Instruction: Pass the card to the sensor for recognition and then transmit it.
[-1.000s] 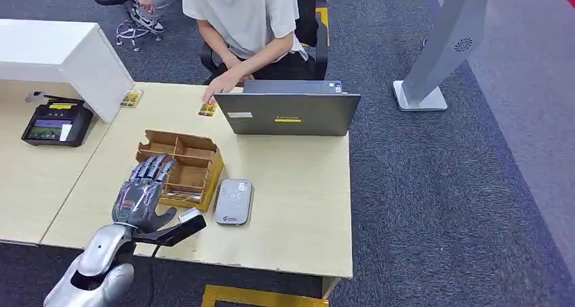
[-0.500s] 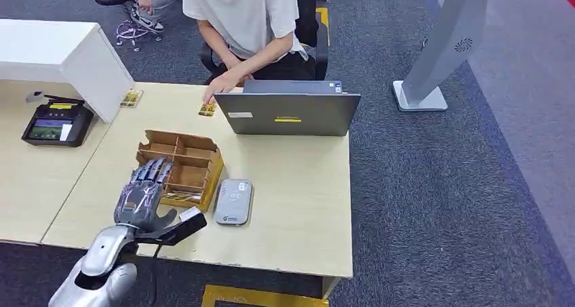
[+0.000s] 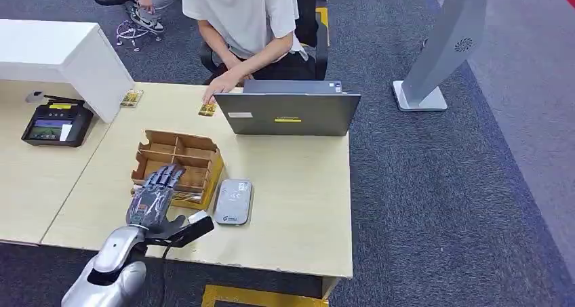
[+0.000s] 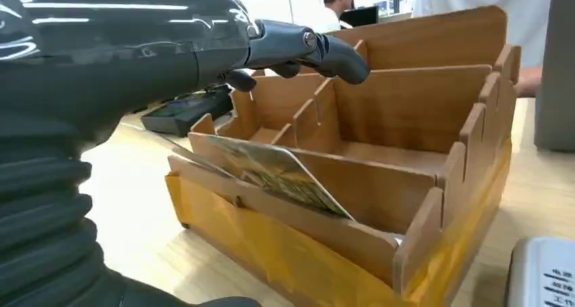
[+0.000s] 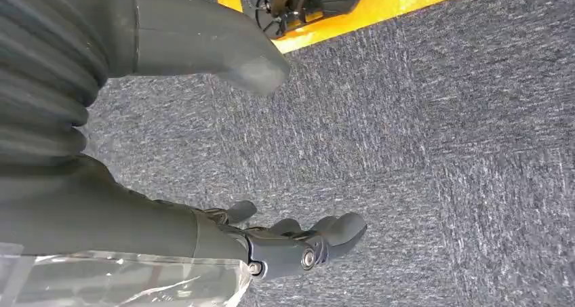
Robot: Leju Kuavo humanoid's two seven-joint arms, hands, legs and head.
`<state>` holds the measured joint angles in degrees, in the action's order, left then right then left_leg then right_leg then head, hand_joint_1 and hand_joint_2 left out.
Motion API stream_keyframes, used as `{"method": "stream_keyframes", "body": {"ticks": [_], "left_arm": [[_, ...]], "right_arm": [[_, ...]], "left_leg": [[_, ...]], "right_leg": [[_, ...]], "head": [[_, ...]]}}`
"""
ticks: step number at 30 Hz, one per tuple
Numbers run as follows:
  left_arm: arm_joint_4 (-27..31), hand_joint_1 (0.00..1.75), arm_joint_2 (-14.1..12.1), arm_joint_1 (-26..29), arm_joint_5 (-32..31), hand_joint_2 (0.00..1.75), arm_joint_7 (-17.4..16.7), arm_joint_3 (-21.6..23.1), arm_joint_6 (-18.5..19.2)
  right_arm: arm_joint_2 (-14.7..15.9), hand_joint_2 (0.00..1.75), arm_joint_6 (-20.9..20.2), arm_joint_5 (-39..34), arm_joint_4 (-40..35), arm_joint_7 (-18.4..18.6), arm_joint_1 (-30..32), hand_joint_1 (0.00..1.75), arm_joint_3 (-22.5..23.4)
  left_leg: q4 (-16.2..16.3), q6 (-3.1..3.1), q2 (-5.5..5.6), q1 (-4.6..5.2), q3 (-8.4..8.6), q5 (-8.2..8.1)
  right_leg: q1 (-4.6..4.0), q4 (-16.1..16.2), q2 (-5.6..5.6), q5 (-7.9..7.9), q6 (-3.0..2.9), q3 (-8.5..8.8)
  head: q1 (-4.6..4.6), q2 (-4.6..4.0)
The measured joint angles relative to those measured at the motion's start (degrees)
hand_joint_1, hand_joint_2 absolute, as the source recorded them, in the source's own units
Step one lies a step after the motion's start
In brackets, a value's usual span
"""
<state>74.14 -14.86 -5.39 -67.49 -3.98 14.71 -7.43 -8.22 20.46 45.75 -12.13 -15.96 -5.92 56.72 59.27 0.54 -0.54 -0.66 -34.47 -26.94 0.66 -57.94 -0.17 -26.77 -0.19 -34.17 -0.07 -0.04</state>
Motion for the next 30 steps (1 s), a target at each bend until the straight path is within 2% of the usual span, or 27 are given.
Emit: {"method": "stream_keyframes", "body": {"ticks": [2, 3, 13, 30], "left_arm": [[-0.55, 0.00, 0.24, -0.18, 0.00, 1.75, 0.17, 0.00, -0.04], [-0.79, 1.75, 0.39, -0.25, 0.00, 1.75, 0.26, 0.00, -0.15], [-1.07, 1.75, 0.68, -0.22, 1.03, 1.75, 2.19, 0.02, -2.75], [-1.07, 1.75, 0.70, 0.34, 1.84, 1.75, 2.64, 0.02, -5.18]], "right_arm": [[0.00, 1.75, -0.02, 0.02, 0.00, 0.02, 0.01, 0.00, -0.02], [0.00, 1.75, -0.02, 0.04, 0.00, 0.00, 0.01, 0.00, -0.02], [0.00, 1.75, 0.04, 0.57, 0.00, 0.00, -0.01, 0.00, -0.09], [0.00, 1.75, 0.22, 1.09, 0.00, 0.07, -0.04, 0.00, -0.66]], "left_leg": [[0.00, 0.00, 0.00, 0.00, 0.00, 0.00], [0.00, 0.00, 0.00, 0.00, 0.00, 0.00], [0.00, 0.00, 0.00, 0.00, 0.00, 0.00], [0.00, 0.00, 0.00, 0.00, 0.00, 0.00]], "right_leg": [[0.00, 0.00, 0.01, 0.00, 0.00, 0.00], [0.00, 0.00, 0.01, 0.00, 0.00, -0.01], [0.00, 0.00, 0.00, 0.00, 0.00, 0.00], [0.00, 0.00, 0.00, 0.00, 0.00, 0.01]], "head": [[0.00, 0.00], [0.00, 0.00], [0.00, 0.00], [0.00, 0.00]]}}
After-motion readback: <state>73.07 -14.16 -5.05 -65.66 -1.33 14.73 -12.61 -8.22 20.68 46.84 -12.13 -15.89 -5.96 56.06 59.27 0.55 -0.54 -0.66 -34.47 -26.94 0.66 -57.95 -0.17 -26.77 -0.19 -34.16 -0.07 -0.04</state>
